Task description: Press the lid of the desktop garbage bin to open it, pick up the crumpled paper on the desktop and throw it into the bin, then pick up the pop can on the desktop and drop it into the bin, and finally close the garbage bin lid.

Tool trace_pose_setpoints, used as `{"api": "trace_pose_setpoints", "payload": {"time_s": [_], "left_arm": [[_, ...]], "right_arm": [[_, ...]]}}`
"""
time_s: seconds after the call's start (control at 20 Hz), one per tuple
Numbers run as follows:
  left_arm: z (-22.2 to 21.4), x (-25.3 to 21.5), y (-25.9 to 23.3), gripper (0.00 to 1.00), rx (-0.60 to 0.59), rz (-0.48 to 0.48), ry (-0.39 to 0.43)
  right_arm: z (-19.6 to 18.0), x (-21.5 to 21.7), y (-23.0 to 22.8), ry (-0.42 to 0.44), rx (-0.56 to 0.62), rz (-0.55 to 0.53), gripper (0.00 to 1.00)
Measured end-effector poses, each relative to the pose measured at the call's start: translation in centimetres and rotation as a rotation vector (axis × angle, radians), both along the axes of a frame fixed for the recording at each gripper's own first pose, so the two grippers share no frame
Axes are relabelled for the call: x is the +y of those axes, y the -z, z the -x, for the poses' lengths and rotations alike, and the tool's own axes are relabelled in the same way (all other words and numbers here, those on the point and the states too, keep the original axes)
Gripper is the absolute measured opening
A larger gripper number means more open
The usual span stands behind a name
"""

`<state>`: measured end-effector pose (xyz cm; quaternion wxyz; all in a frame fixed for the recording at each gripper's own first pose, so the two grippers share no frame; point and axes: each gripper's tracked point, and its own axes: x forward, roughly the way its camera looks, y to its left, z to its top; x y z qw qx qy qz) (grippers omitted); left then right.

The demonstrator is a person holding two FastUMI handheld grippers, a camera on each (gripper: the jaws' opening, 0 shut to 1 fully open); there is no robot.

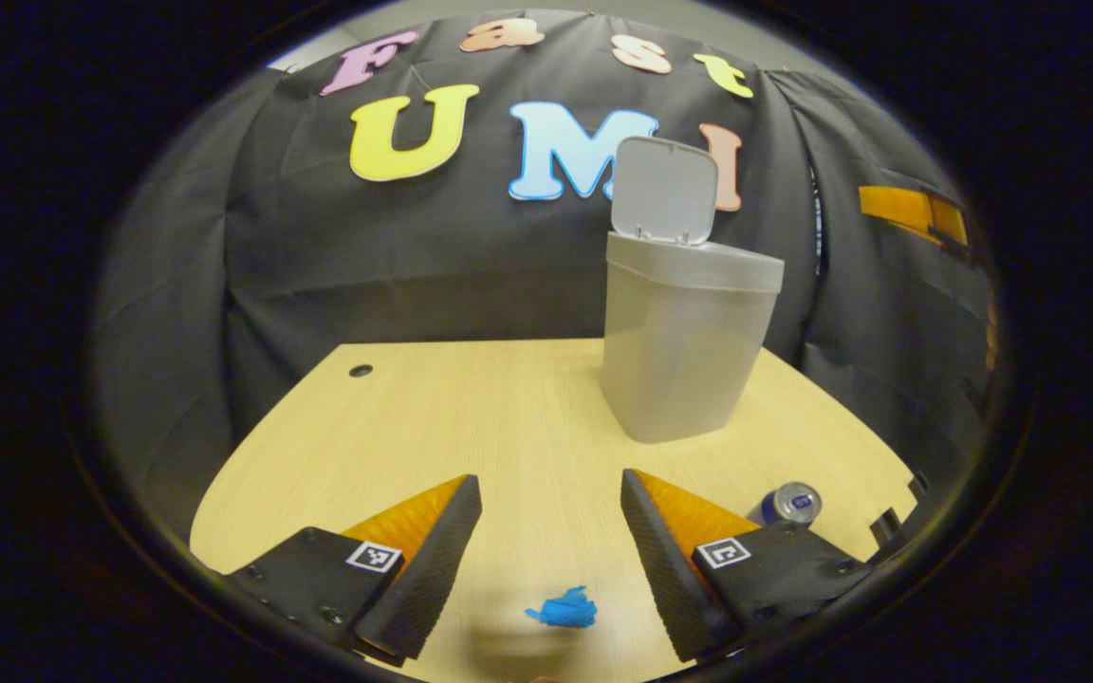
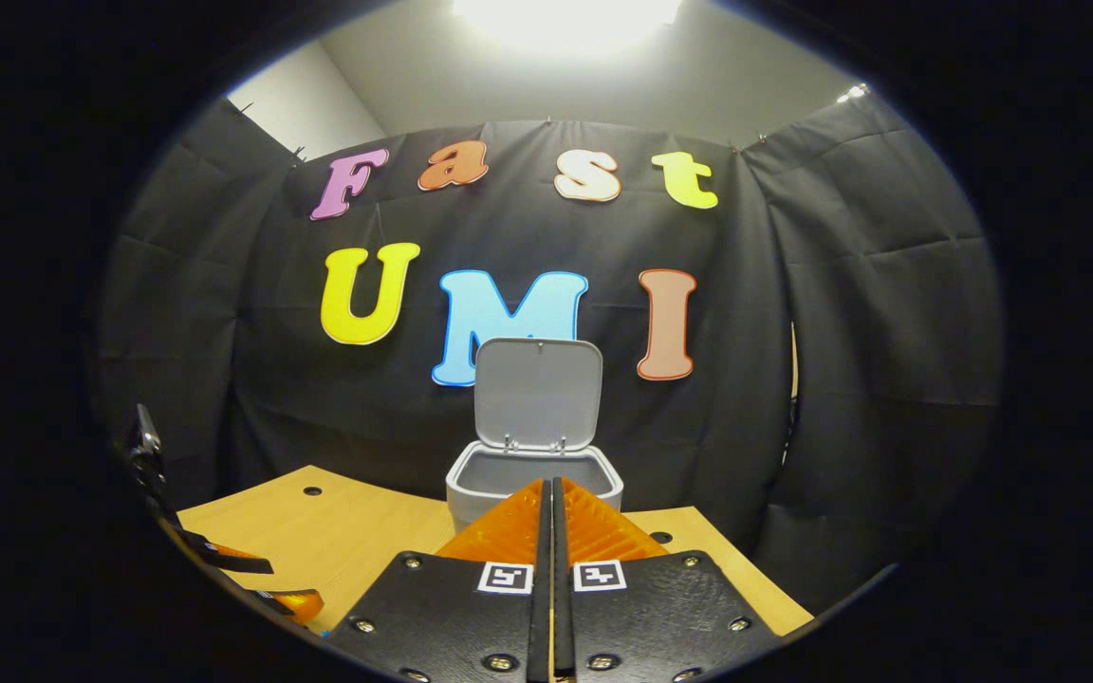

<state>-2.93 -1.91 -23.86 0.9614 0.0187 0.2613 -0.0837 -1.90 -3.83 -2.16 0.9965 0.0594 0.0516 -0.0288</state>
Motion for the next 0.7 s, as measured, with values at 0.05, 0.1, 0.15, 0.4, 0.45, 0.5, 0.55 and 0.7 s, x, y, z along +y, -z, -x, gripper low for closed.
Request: {"api": "trace_pose_setpoints", "payload": {"time_s": [0.05, 0.1, 0.15, 0.4, 0.45, 0.5, 0.55, 0.7], "left_arm": [[0.3, 0.0, 1.2, 0.96, 0.023, -0.007, 0.003], [0.6, 0.1, 2.3, 0.99, 0.047, -0.014, 0.005], [0.9, 0.2, 3.7, 0.96, 0.073, -0.021, 0.011], [2.8, 0.4, 8.5, 0.99, 0.181, -0.045, 0.016], [3.2, 0.6, 9.1, 0.97, 0.195, -0.05, 0.015], [3.3, 0.7, 9.7, 0.97, 0.207, -0.052, 0.015], [3.4, 0.9, 10.5, 0.99, 0.218, -0.054, 0.014], [3.9, 1.3, 12.2, 0.98, 0.255, -0.051, 0.006]], "right_arm": [[0.2, 0.2, 0.4, -0.006, 0.012, 0.001, 0.01], [0.5, 0.1, 0.7, -0.002, 0.02, 0.006, 0.01], [0.7, 0.2, 1.1, 0.0, 0.029, 0.014, 0.02], [2.2, 1.2, 2.5, -0.009, 0.072, 0.047, 0.23], [2.6, 1.3, 2.8, -0.009, 0.08, 0.057, 0.29], [2.9, 1.3, 2.9, -0.009, 0.086, 0.063, 0.29], [3.1, 1.6, 3.2, -0.014, 0.092, 0.063, 0.37], [3.6, 1.5, 3.5, -0.004, 0.107, 0.054, 0.48]]}}
